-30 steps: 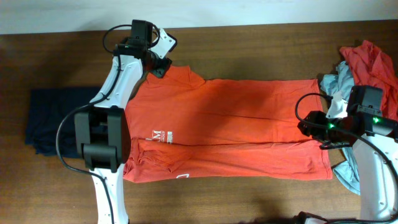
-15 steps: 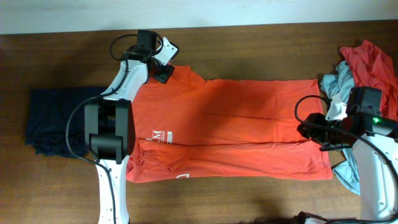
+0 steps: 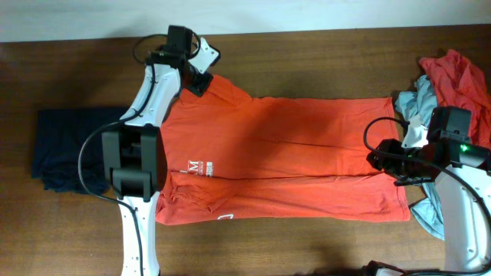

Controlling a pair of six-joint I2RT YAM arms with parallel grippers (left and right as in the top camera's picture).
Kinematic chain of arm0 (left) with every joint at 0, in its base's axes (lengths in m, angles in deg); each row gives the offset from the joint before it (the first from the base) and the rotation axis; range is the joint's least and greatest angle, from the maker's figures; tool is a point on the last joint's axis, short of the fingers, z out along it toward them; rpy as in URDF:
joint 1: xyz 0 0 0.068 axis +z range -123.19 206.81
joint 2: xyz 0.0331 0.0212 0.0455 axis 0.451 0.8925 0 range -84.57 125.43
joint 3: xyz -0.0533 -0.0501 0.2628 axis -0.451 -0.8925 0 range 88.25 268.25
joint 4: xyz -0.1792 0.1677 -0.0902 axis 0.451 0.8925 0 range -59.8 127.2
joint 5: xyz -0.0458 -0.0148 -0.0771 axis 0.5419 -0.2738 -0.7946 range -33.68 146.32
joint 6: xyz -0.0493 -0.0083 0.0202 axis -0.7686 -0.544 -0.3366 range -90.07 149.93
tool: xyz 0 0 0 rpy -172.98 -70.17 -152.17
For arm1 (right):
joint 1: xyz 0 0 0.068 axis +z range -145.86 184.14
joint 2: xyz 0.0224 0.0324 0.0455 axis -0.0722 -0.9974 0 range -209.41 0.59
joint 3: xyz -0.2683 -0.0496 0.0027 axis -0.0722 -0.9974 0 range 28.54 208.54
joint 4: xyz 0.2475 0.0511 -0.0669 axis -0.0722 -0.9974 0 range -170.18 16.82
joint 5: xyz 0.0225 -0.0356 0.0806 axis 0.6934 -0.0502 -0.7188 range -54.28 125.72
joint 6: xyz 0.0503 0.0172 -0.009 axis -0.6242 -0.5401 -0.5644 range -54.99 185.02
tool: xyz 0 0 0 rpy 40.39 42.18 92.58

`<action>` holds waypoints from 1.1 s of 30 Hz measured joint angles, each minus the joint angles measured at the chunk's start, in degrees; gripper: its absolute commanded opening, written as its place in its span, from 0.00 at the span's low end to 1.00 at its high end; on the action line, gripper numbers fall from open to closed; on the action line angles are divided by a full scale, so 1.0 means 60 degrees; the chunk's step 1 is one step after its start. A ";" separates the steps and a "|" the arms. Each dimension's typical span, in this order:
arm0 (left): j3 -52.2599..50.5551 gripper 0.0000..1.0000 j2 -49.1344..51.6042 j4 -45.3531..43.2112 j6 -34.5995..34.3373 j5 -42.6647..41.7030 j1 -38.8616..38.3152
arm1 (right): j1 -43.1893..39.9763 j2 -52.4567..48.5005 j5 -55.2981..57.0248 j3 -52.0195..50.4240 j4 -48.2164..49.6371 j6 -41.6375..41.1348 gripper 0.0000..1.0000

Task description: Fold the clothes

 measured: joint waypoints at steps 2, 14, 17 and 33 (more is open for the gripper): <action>0.0517 0.02 0.0000 0.0550 -0.0004 0.0000 -0.0004 | 0.0000 0.0000 0.0040 0.0000 0.0095 -0.0007 0.52; 0.2098 0.01 0.0000 0.3865 -0.0004 0.0007 -0.0153 | 0.0000 -0.0313 0.0175 0.0004 0.1322 -0.0324 0.53; 0.2109 0.01 0.0000 0.4229 -0.0004 0.0007 -0.0350 | 0.0000 -0.1035 0.0164 0.0022 0.1479 -0.0499 0.53; 0.2109 0.01 0.0000 0.4921 -0.0255 0.0889 -0.1027 | -0.0004 -0.5351 0.0583 0.5217 0.0477 0.0681 0.60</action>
